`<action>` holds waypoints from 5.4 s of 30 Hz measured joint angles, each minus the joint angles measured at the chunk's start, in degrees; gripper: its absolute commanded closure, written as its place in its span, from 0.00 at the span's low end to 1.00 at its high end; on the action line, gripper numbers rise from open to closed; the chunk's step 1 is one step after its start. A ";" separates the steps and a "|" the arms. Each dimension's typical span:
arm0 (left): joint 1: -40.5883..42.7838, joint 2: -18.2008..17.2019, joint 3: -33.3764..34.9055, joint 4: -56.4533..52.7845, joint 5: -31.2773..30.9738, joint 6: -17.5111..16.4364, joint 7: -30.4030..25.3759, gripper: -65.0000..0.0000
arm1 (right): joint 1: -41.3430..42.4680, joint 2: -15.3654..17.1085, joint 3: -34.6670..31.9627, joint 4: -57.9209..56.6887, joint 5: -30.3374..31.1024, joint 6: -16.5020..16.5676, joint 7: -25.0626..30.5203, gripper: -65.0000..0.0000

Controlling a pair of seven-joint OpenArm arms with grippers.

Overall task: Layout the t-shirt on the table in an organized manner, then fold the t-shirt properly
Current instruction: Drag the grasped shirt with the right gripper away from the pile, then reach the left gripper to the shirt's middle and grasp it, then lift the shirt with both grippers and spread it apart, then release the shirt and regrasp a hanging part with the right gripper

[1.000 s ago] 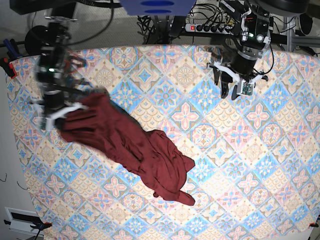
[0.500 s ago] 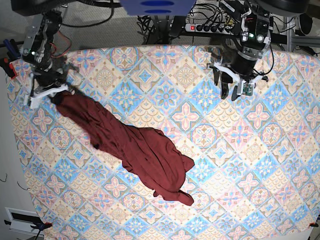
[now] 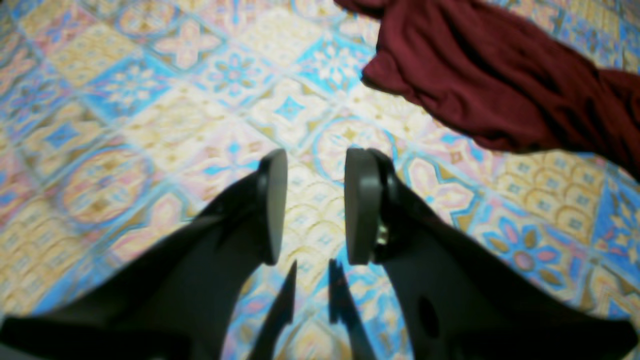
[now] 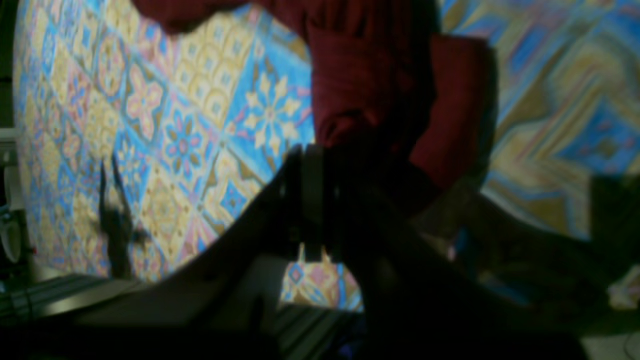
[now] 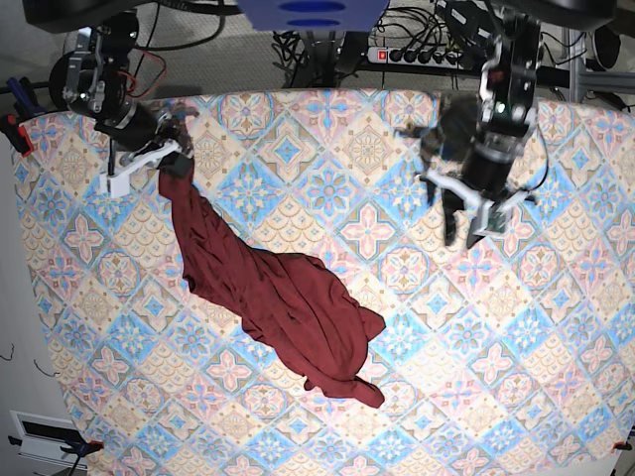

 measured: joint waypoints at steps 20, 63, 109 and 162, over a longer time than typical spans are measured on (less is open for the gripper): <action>-25.22 4.87 14.08 -26.34 -0.20 0.35 0.04 0.69 | 5.01 0.13 -0.24 -0.42 -18.60 0.02 0.37 0.98; -22.60 0.28 12.83 -24.92 -16.02 -7.39 -0.17 1.00 | 10.27 -0.98 -0.20 -0.48 -20.15 -0.04 0.48 0.69; 19.02 -7.85 -11.67 -6.47 -15.63 -7.41 -0.31 1.00 | 48.17 -0.46 -39.10 -42.14 -26.60 0.13 -0.09 0.62; 18.34 -13.90 -11.56 -6.60 -15.76 -7.43 0.20 1.00 | 53.31 -4.52 -49.24 -50.56 -26.49 0.35 12.00 0.99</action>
